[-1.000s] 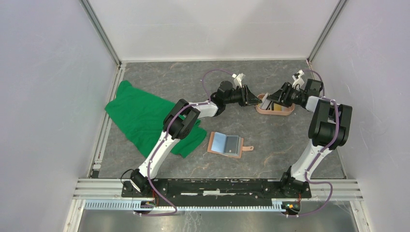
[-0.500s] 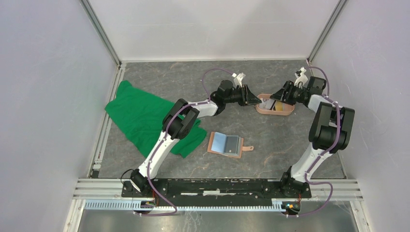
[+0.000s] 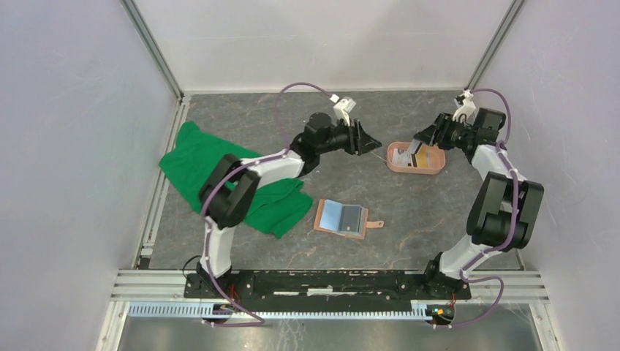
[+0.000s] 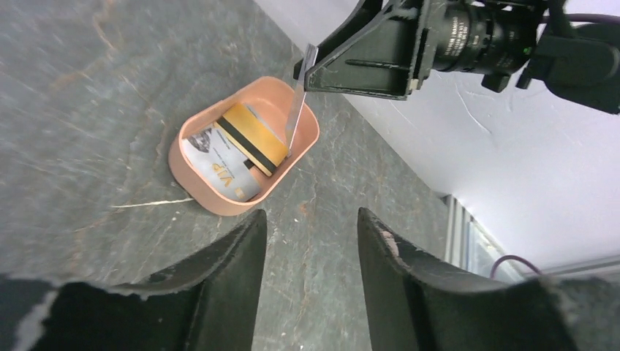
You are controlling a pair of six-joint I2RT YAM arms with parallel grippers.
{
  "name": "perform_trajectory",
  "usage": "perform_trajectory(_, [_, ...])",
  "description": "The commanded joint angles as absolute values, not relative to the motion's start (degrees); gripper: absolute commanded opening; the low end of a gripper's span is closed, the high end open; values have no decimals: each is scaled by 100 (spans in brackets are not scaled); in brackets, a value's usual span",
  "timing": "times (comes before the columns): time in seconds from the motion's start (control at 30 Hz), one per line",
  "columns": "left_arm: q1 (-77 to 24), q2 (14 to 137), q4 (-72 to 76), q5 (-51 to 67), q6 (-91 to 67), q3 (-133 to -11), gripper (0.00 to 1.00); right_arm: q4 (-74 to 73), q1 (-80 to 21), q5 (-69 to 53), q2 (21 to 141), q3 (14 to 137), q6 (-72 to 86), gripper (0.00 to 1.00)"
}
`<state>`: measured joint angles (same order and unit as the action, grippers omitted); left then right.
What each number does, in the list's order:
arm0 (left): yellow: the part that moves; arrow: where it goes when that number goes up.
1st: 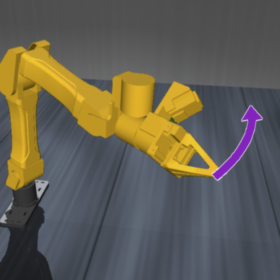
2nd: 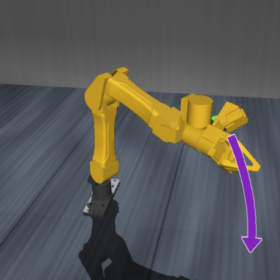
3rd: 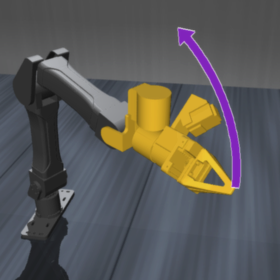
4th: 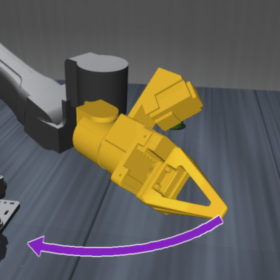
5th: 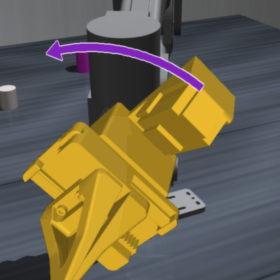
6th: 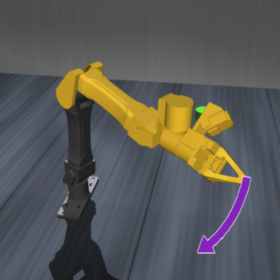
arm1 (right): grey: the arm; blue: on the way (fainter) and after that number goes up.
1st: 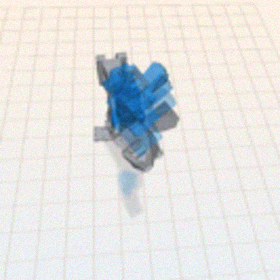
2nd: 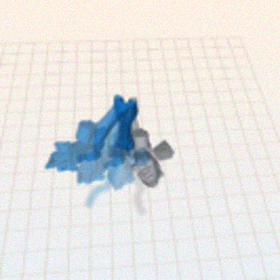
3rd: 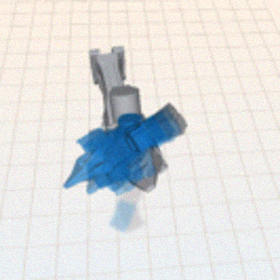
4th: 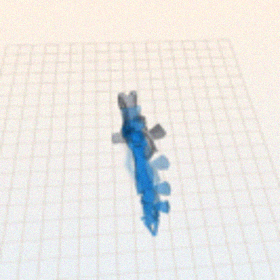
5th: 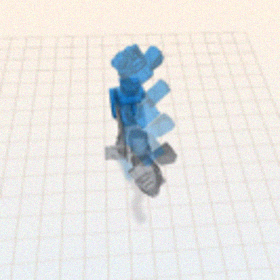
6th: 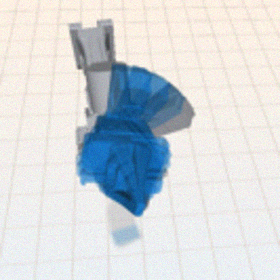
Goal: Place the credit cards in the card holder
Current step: Pick up the credit card from the storage box.
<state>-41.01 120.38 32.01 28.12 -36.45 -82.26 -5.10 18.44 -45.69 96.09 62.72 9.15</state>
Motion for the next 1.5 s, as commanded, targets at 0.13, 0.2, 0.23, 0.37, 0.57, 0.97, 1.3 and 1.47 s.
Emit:
perform_trajectory(0.13, [-4246,9765,3589,1637,-2091,-6394,79,-312,1840,-5302,8587,5723,1056,54])
perform_trajectory(0.2, [-4218,9515,3607,1619,-2237,-6089,93,-395,1822,-5498,8386,5456,1049,54])
perform_trajectory(0.23, [-4202,9452,3614,1653,-2357,-5964,98,-444,1822,-5598,8263,5312,1014,54])
perform_trajectory(0.37, [-4096,9486,3214,1955,-3019,-5652,100,-845,1778,-5888,7886,4945,814,54])
perform_trajectory(0.57, [-4915,8902,3212,616,-2488,-4943,100,-522,1657,-6263,7512,4190,1145,55])
perform_trajectory(0.97, [-5893,10176,3181,-390,-2730,-5879,80,825,1564,-6502,7719,3507,2002,55])
perform_trajectory(1.3, [-6091,10917,2639,-878,-2538,-6693,63,928,1555,-6648,7807,3464,2067,56])
perform_trajectory(1.47, [-6089,11128,2636,-845,-2523,-6885,56,930,1551,-6664,7827,3456,2082,56])
